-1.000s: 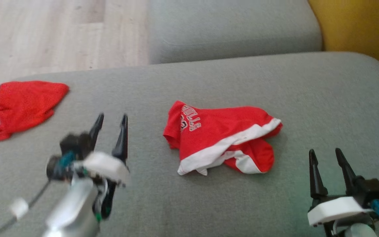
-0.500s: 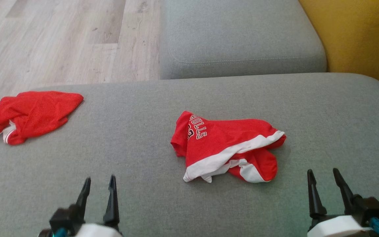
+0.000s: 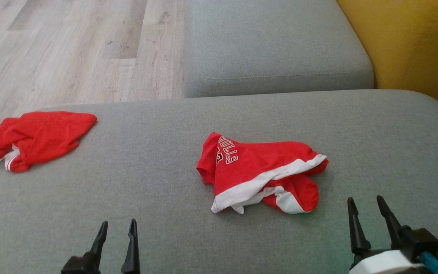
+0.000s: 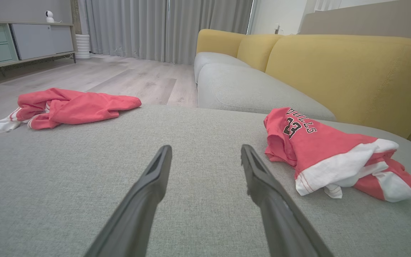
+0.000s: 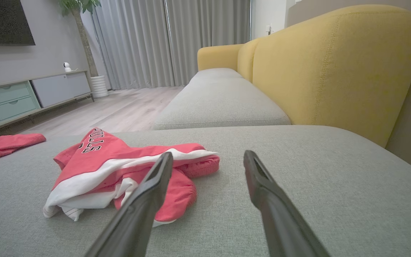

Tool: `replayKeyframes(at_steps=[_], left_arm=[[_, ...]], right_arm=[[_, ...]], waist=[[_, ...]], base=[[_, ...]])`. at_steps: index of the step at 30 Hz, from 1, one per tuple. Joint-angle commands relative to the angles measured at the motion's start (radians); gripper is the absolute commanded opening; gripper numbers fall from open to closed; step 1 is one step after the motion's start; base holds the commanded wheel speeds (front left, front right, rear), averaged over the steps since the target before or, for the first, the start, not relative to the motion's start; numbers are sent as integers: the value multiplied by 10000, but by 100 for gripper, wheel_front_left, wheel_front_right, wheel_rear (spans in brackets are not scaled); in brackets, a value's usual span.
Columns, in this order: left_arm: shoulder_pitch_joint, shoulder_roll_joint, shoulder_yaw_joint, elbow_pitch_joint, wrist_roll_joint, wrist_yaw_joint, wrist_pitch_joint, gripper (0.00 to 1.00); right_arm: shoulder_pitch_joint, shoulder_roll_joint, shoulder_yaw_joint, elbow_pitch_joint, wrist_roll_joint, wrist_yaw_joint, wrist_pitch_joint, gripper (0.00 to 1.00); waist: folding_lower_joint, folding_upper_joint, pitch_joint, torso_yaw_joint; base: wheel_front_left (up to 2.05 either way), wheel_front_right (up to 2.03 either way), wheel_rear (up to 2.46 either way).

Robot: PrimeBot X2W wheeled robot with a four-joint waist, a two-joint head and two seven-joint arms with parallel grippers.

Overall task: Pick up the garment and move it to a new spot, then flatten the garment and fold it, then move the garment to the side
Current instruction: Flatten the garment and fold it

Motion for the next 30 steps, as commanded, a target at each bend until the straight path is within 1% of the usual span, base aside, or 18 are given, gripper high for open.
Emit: replayKeyframes(at_steps=[1, 15, 20, 22, 25, 30], left_arm=[[-394, 58, 426, -306, 109, 58, -123, 100], [-434, 60, 339, -336, 42, 92, -101, 100], [-770, 1, -37, -377, 266, -31, 81, 100], [-1051, -61, -364, -288, 491, -149, 227, 100], [-1597, -308, -990, 55, 793, -482, 548, 100], [-2595, -863, -1907, 1351, 1189, -1081, 1028, 100]], right_arm=[[-328, -68, 288, -262, 54, 75, -109, 100], [-341, -68, 264, -300, 47, 75, -109, 100], [-442, -68, 303, -372, -19, 75, -109, 100], [-525, -68, 316, -398, -77, 75, -109, 100], [-663, -68, 310, -457, -161, 75, -109, 100], [-867, -68, 400, -473, -239, 75, -109, 100]], waist=[[0, 0, -7, 0], [0, 0, 128, -51], [0, 0, 429, -251], [0, 0, 585, -366], [0, 0, 846, -559], [0, 0, 1283, -937]], base=[[0, 0, 0], [0, 0, 0], [0, 0, 0], [0, 0, 0], [0, 0, 0], [0, 0, 0]])
